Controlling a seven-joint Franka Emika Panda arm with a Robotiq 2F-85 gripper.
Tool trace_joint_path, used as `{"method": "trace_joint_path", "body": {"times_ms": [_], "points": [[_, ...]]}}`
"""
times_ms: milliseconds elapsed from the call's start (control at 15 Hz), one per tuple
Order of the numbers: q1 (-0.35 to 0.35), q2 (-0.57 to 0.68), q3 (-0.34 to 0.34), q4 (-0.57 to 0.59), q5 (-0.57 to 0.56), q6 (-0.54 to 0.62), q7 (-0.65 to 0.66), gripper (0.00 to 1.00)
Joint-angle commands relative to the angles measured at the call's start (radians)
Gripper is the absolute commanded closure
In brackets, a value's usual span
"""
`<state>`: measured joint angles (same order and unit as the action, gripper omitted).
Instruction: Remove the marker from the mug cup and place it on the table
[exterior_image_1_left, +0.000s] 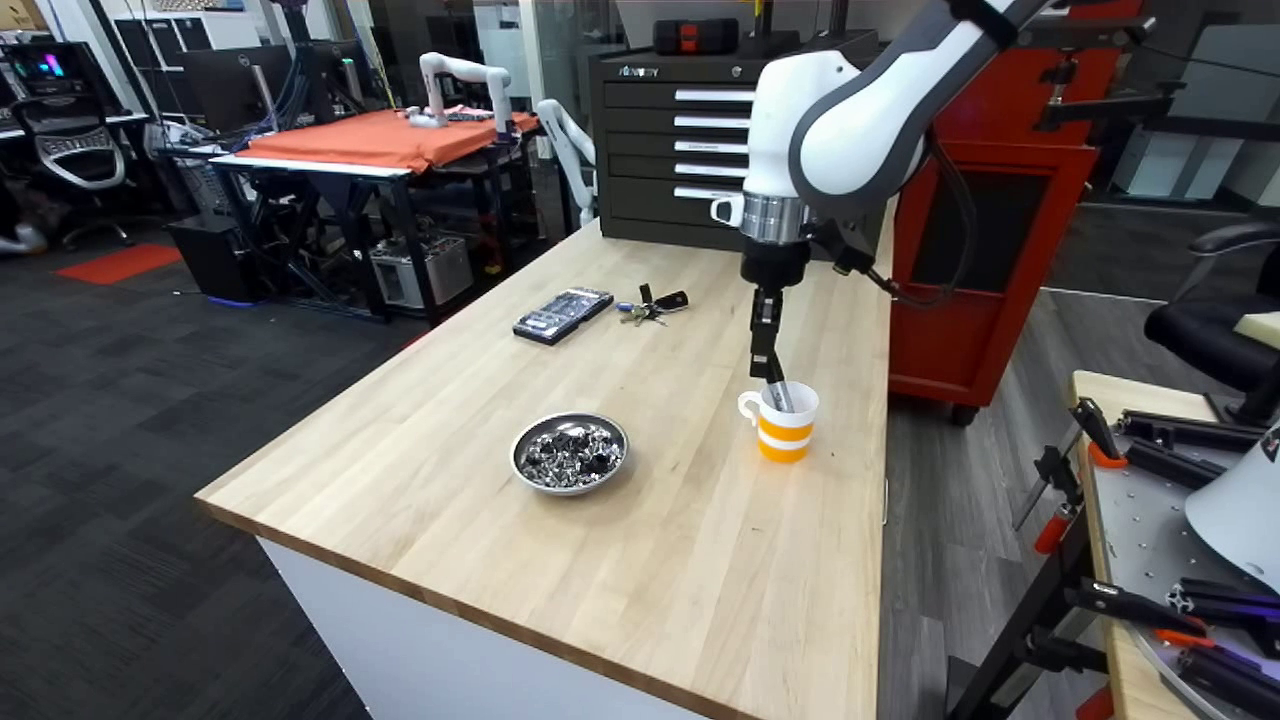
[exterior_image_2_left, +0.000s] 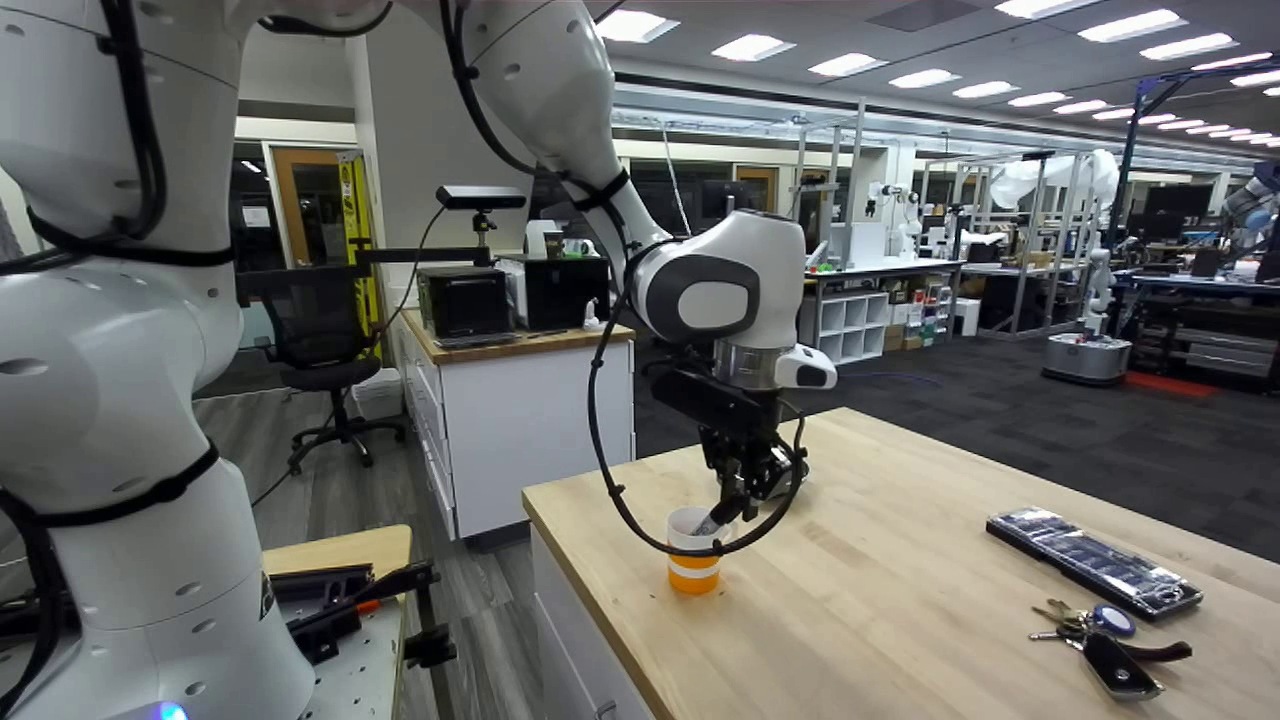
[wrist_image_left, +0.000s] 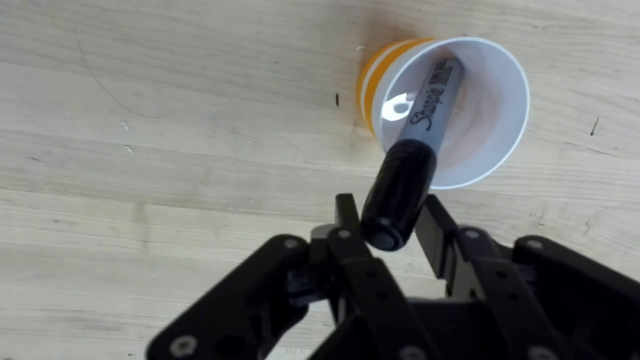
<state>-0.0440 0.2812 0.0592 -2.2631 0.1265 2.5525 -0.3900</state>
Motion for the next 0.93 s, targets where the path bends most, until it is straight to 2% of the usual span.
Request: {"method": "trace_joint_path", "body": {"times_ms": [0, 67, 267, 333, 400, 467, 867], "points": [[-0.023, -0.004, 0.013, 0.014, 0.007, -0.049, -0.019, 0.93], [-0.023, -0.005, 0.012, 0.013, 0.007, -0.057, -0.017, 0.99], [-0.023, -0.008, 0.010, 0.015, 0.007, -0.071, -0.016, 0.95], [-0.023, -0.009, 0.010, 0.016, 0.006, -0.075, -0.017, 0.56], [-0.020, -0.010, 0.007, 0.016, -0.006, -0.076, -0.016, 0.61], [-0.019, -0.011, 0.007, 0.017, -0.010, -0.080, -0.016, 0.60], [-0.019, -0.020, 0.007, 0.022, -0.009, -0.105, -0.017, 0.23]]}}
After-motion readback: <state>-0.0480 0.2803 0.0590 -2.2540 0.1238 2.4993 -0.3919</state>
